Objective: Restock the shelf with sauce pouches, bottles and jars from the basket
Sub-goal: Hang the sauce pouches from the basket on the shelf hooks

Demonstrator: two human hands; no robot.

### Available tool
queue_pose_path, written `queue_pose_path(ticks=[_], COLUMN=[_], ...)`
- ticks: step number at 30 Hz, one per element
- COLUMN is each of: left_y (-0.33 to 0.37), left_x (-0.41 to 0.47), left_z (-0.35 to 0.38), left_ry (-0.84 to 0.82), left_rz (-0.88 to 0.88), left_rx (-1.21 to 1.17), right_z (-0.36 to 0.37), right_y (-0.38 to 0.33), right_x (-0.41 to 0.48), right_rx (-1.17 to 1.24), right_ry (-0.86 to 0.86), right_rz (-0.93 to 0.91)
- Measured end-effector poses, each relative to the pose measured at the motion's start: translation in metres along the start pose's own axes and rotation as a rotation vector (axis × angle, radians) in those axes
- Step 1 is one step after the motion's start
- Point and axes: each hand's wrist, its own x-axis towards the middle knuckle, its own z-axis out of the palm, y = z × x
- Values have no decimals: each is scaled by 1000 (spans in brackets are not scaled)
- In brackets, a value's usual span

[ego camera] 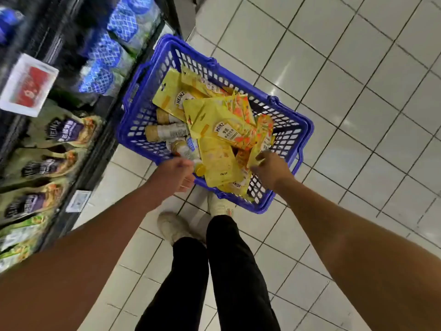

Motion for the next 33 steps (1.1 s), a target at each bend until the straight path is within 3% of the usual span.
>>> queue_pose_path(ticks=[6,11,15,20,25,30,33], left_y=[17,9,-3,-16,-16,-14,-15], left_x=[58,89,109,118,113,99,89], left_z=[10,7,5,5,5,5,3], left_ry=[78,114,142,122,138,88,-13], left_rz=[29,51,20,38,77,114,135], left_rx=[-166,-184,-150,-161,-211,-210,-265], right_z=[0,3,7,16,15,9,14], right_y=[-37,-54,-50,-46,-44,-52,-60], right_x=[64,98,105,109,104,77,62], right_rx=[-182,-279,-186,-265,-74,454,581], right_ry=[354,209,180,136,74,-166,-280], right_rz=[-260,-247,-215,-203,-174,-238,-261])
